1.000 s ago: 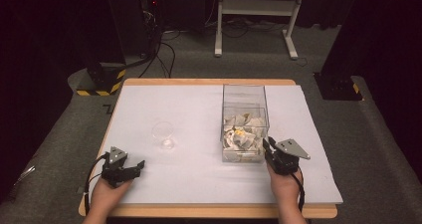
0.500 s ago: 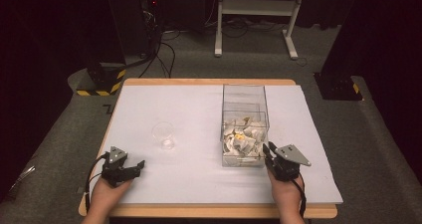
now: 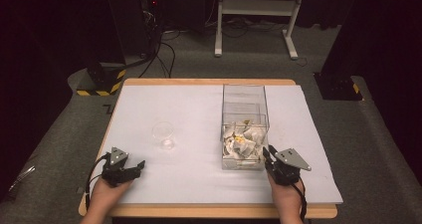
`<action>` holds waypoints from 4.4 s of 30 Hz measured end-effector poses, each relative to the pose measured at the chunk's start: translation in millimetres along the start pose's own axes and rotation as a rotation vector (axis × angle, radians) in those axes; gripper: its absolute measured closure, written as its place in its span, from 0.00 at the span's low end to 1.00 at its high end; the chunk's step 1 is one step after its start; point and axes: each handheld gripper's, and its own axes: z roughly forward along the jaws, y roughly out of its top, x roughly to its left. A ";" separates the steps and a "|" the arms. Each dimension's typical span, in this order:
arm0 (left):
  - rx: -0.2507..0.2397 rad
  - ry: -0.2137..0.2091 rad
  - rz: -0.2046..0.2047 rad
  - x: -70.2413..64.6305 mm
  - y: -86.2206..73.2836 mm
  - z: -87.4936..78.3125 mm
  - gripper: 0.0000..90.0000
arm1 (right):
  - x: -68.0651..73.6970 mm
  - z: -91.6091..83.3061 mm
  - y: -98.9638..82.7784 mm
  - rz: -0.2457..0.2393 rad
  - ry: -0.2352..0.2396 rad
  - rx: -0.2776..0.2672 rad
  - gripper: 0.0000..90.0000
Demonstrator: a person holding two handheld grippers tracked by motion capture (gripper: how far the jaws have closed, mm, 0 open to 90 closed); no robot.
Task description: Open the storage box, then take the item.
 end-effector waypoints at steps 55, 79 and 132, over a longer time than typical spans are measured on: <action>0.022 -0.049 -0.070 8.9 3.6 7.5 0.27 | -31.9 -24.7 -2.9 0.084 -0.050 -0.043 0.58; 0.015 -0.147 -0.052 5.7 18.6 -0.2 0.39 | -52.8 21.3 -41.8 0.049 -0.084 0.190 0.51; -0.144 -0.370 0.053 -81.5 75.1 -20.6 0.46 | -54.2 33.1 -42.4 0.039 -0.043 0.289 0.44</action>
